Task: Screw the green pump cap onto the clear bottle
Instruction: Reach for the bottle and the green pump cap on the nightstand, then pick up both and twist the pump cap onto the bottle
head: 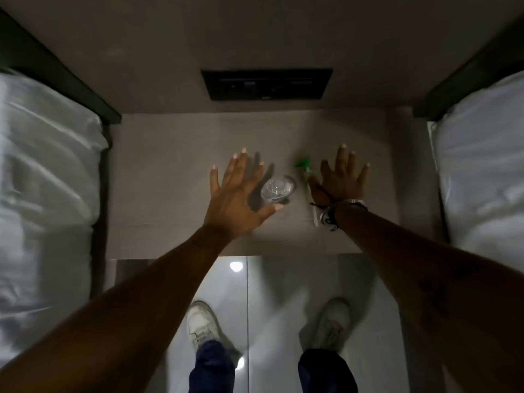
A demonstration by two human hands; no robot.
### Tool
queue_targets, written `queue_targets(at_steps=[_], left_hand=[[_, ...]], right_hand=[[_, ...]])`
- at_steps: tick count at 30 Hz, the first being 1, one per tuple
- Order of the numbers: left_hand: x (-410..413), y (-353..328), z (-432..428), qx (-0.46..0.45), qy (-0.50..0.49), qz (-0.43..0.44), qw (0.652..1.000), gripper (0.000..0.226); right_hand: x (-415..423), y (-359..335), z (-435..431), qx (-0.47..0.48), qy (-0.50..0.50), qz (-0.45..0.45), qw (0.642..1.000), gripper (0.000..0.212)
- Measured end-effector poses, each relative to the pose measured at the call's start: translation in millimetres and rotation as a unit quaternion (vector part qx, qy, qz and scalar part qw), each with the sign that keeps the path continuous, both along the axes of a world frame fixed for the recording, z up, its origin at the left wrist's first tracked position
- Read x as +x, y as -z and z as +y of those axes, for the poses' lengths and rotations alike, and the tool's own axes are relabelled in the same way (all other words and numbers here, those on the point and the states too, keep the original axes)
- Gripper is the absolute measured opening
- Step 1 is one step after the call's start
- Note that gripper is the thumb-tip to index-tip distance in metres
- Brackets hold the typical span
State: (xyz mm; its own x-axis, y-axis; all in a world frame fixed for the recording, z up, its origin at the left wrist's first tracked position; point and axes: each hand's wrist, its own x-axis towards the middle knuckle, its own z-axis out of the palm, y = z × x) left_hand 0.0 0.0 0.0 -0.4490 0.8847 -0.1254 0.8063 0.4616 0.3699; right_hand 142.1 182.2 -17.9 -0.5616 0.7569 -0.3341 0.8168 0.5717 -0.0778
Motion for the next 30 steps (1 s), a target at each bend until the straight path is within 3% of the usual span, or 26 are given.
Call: queue_targets(at_steps=[8,14,18,21,24,27,30], left_hand=[[6,36,8,0.085,-0.077,-0.055,0.992,0.073],[11,38,11,0.091,-0.088,-0.078,0.989,0.074],[15,37,19,0.108,-0.089,-0.092,0.986,0.068],[17,34,22,0.106,-0.092,-0.102,0.985,0.061],[18,34,21,0.118,-0.096,-0.102,0.983,0.059],[22,35,20,0.130,-0.108,-0.110,0.980,0.058],[24,34,21,0.129,-0.120,-0.119,0.977,0.060]], right_hand=[[-20,35,0,0.024,0.011,-0.048,0.998,0.038],[-29,37,3,0.032,0.020,-0.041,0.998,0.037],[-32,29,10,-0.015,0.034,-0.022,0.999,0.027],[-28,18,15,-0.052,0.111,0.049,0.991,0.027],[-23,-8,16,-0.112,0.240,0.253,0.931,0.026],[-17,-44,10,-0.187,0.290,0.462,0.817,0.021],[-13,-73,0,-0.276,0.271,0.556,0.736,0.045]])
